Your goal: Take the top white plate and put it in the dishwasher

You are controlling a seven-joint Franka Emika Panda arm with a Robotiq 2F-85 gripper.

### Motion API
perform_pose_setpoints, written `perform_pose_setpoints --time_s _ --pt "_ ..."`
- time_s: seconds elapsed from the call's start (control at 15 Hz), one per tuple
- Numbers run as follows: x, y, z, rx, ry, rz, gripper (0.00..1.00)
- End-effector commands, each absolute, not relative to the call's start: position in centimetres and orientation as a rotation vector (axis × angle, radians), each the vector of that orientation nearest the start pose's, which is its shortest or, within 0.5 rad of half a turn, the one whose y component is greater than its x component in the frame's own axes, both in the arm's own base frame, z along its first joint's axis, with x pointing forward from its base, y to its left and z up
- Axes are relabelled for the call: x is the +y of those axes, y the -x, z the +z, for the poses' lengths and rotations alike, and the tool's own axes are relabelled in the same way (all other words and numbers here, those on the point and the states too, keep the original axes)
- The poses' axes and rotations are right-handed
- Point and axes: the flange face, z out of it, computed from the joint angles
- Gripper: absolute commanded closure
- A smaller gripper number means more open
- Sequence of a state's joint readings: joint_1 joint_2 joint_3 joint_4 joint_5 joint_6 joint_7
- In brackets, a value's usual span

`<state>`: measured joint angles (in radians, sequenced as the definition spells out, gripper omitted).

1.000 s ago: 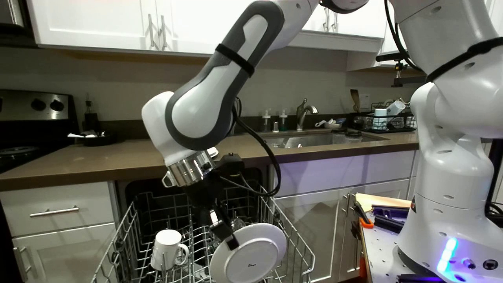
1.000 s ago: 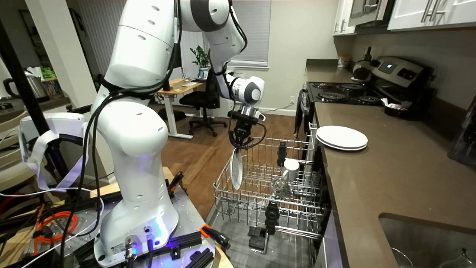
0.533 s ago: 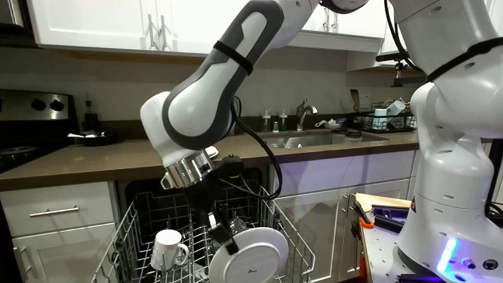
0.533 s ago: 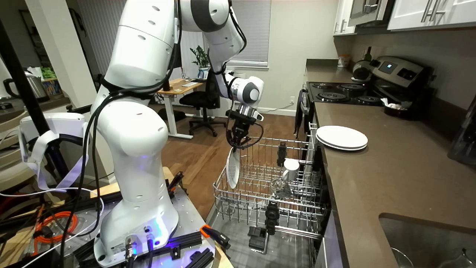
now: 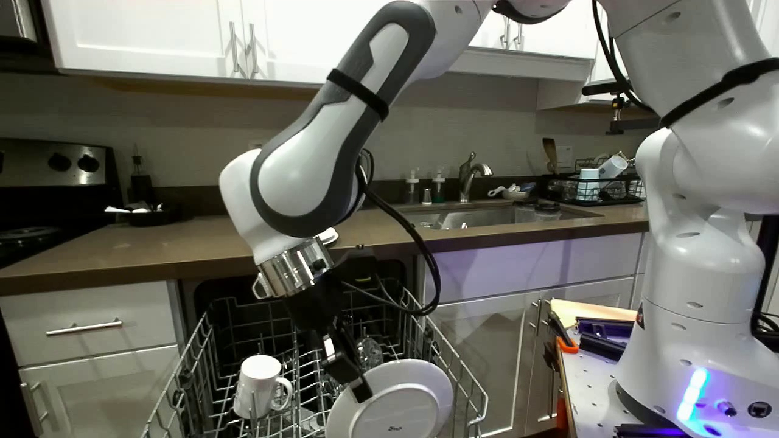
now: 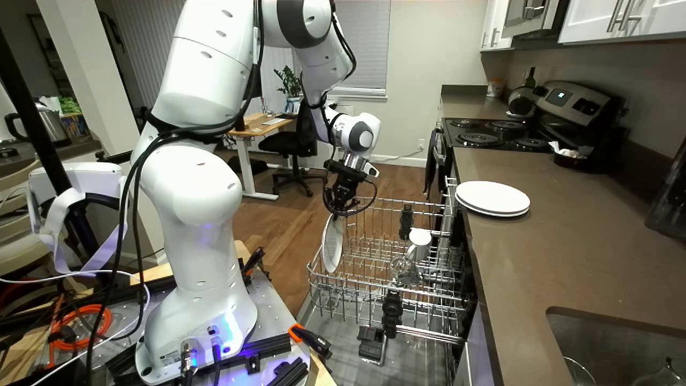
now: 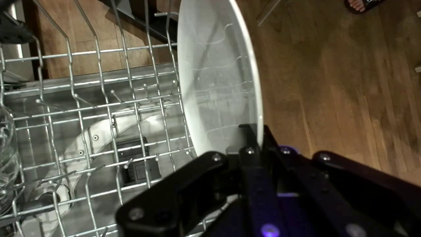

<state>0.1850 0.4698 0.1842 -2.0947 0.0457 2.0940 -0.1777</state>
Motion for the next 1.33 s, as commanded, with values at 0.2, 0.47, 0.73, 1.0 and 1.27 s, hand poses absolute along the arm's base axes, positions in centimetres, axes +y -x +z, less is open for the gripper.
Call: perform_pose_setpoints --time_s 0.2,0.47,0.73,1.0,1.27 --pt "19.9 -49.1 16.2 -0.694 2.875 0.766 0.98" --pt "20.2 -49.3 15.1 -0.704 2.874 0.786 0.98" --pt "20.3 -49.7 13.7 -0.699 2.872 0.802 0.98" --pt "20.0 -50.3 12.2 -0.684 2.873 0.799 0.98" --pt "19.5 -51.0 10.8 -0.666 2.884 0.793 0.98"
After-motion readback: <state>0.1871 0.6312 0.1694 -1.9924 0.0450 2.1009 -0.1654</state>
